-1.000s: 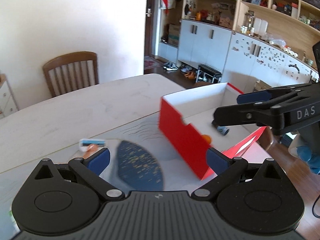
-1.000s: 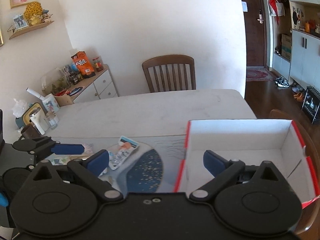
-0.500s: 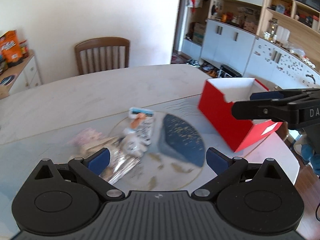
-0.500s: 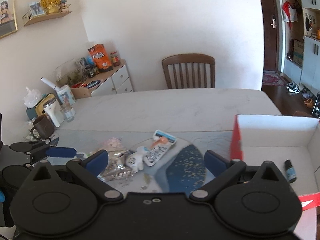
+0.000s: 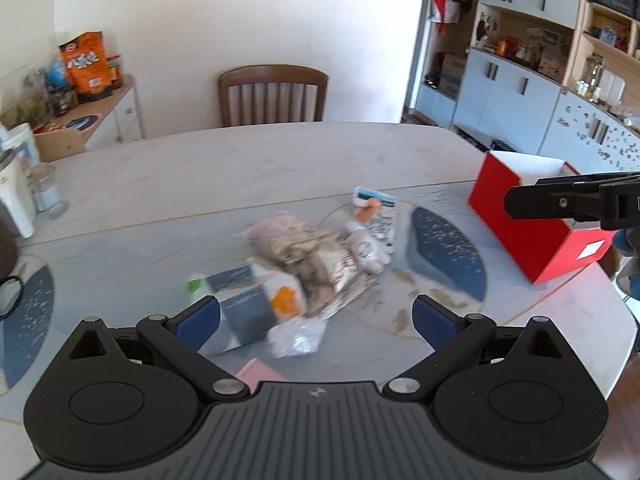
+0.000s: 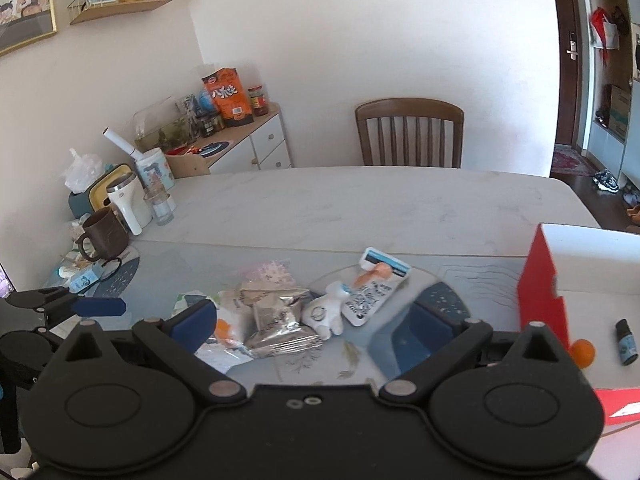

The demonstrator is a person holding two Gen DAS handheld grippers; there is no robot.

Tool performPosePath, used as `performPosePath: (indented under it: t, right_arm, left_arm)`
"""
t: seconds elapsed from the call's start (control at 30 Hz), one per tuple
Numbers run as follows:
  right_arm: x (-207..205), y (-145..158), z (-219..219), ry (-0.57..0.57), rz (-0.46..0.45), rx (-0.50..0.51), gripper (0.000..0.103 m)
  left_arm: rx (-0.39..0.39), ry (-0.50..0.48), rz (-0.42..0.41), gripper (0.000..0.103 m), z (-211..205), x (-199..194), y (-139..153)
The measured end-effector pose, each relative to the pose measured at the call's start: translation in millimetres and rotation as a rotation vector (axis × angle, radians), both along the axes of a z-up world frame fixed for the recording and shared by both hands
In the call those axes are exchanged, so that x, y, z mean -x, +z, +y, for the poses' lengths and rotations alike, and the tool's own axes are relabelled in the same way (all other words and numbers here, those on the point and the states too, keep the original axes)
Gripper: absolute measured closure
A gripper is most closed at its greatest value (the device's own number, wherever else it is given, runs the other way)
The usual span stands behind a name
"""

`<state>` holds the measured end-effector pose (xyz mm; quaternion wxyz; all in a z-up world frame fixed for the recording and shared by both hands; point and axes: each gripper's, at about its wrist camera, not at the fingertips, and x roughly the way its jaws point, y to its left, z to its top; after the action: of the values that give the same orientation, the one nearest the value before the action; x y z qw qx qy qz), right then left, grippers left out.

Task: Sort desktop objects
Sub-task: 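Withdraw both grippers from the box back over the table, then grasp the pink binder clip with the left gripper while the right gripper grasps the silver foil bag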

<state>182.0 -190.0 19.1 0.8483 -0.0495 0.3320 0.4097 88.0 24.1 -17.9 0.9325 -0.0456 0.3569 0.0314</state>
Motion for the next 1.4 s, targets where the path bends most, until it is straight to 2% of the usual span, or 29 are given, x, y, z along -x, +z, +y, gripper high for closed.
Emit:
performPosePath:
  t: [0.4,0.63,0.83,1.1,1.4]
  right_arm:
    - [-1,-31,35,-0.008,0.011,0.054,0.003]
    - [-2,-51,58,-0.003,0.019,0.088,0.007]
    - [-6,-65,77,0.007,0.013,0.123,0.01]
    - [-21,-85,100,-0.006,0.022,0.174,0.019]
    - [-20,-99,128,0.05,0.015,0.21,0.025]
  left_arm:
    - [-0.087,0.048,0.007,0.0,37,19,-26]
    - [-0.069,0.066,0.022,0.0,57,23,-42]
    - [-0.085,0.074,0.056,0.001,69,18,-57]
    - [-0.072,0.085,0.094,0.001,86,15,-75]
    - [-0.06,0.074,0.11,0.005,96,13,-82]
